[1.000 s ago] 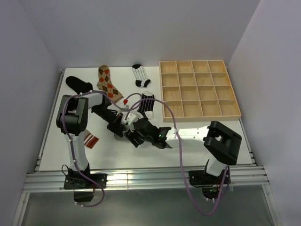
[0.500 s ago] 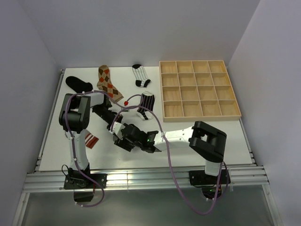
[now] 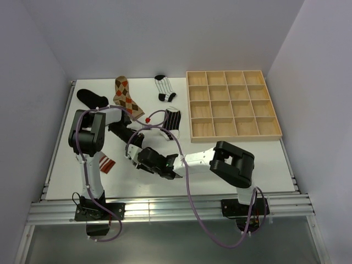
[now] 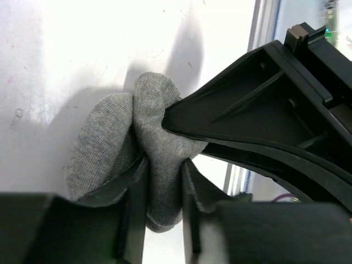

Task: Roll the socks
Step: Roll the sock at the center of the board.

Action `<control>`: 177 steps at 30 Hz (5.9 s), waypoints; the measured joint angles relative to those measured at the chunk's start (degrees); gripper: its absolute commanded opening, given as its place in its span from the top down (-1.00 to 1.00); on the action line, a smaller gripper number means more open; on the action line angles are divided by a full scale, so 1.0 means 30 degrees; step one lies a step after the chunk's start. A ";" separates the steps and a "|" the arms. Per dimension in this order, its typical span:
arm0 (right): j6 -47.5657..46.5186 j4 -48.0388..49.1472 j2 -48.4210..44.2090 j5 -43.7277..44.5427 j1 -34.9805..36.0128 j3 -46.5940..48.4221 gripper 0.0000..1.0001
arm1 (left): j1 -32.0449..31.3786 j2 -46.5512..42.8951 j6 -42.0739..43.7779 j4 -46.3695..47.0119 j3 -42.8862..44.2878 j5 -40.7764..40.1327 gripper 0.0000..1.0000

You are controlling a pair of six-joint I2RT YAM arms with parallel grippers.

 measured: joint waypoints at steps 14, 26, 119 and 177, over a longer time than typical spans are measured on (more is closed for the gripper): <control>0.1005 0.0022 -0.0291 -0.1566 -0.1253 -0.0117 0.56 | 0.1100 -0.5268 -0.3934 0.6936 -0.1931 0.1086 0.15; 0.1668 -0.1049 -0.0692 -0.5195 -0.2820 -0.0015 0.56 | 0.5224 -1.2961 -1.1941 1.9598 -0.7730 0.0007 -0.02; 0.5202 -0.8109 0.4167 -2.1260 -0.9996 0.5872 -0.05 | -0.4685 -1.0812 -0.0503 1.8170 -1.0433 -0.6739 0.97; 0.1443 0.0699 -0.3657 0.1894 0.0707 -0.4240 -0.37 | -0.3956 -0.4269 0.3861 0.5450 -0.3002 -0.2550 0.99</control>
